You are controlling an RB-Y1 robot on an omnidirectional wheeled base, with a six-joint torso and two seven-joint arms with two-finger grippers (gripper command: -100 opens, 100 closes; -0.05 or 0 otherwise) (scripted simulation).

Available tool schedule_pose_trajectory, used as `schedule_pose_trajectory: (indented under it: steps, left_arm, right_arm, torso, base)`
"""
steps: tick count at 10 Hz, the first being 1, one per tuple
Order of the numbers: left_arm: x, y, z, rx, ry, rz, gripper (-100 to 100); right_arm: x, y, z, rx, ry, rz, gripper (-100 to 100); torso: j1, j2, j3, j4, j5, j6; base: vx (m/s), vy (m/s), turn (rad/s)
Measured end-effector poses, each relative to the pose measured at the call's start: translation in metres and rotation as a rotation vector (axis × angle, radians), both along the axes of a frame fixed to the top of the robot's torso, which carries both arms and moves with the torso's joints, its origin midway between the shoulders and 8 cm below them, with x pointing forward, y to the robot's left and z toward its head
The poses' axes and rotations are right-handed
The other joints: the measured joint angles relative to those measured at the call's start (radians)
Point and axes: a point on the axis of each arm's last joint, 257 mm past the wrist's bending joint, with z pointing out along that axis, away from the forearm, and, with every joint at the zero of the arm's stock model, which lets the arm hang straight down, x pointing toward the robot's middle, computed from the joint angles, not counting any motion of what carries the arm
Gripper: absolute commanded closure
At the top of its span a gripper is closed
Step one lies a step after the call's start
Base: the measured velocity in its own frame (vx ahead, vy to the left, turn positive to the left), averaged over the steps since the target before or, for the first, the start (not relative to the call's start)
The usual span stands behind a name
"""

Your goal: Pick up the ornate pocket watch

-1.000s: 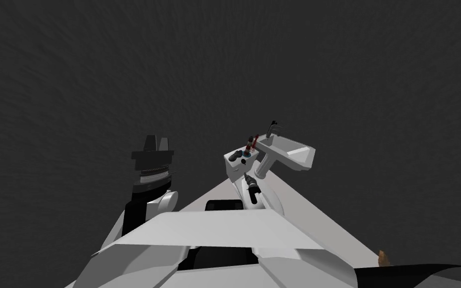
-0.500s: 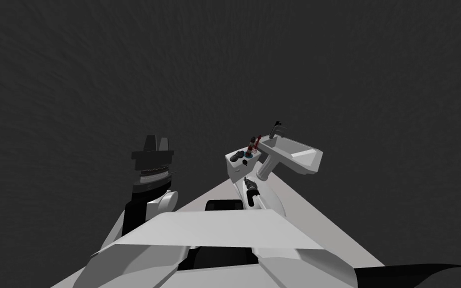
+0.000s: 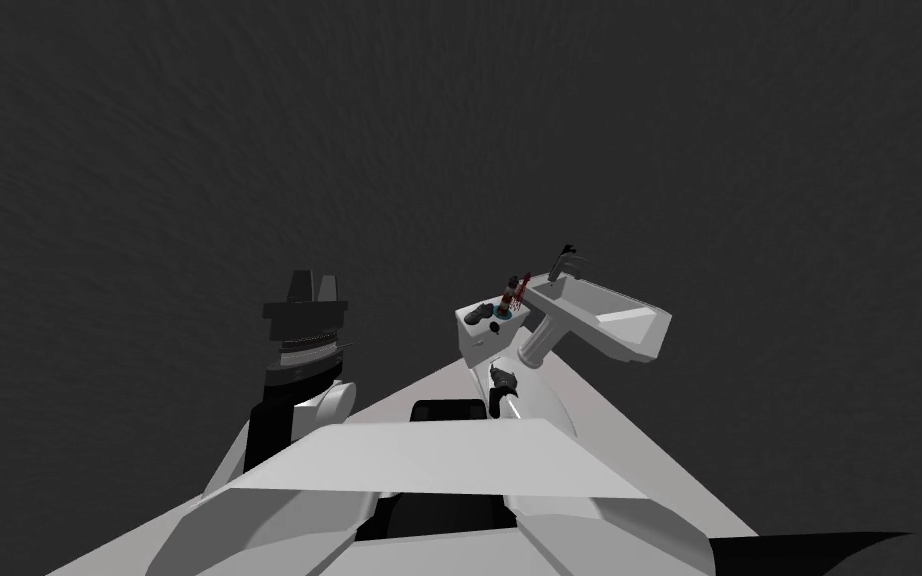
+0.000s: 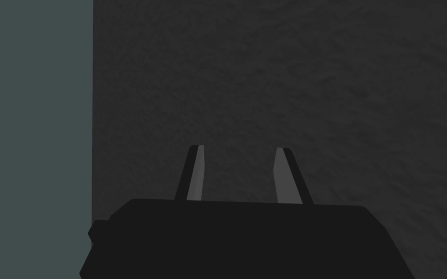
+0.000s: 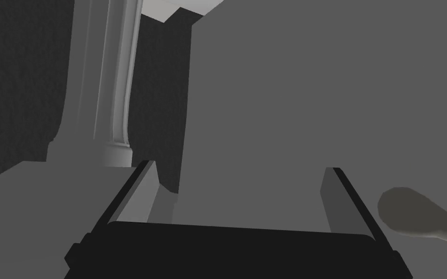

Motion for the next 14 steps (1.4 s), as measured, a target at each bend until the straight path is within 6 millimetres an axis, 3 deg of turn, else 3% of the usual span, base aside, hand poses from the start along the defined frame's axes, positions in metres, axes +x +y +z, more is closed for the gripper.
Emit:
schedule_pose_trajectory:
  steps: [7, 14]
  left_arm:
    - [0.000, 0.000, 0.000, 0.000, 0.000, 0.000, 0]
    - [0.000, 0.000, 0.000, 0.000, 0.000, 0.000, 0]
  right_arm:
    - [-0.040, -0.029, -0.027, -0.247, 0.153, 0.010, -100]
    - [-0.077, -0.056, -0.030, -0.528, 0.271, 0.031, -100]
  torso:
    - [0.001, 0.000, 0.000, 0.000, 0.000, 0.000]
    - [0.001, -0.001, 0.000, 0.000, 0.000, 0.000]
  base:
    - [0.007, -0.015, 0.126]
    - [0.014, -0.014, 0.117]
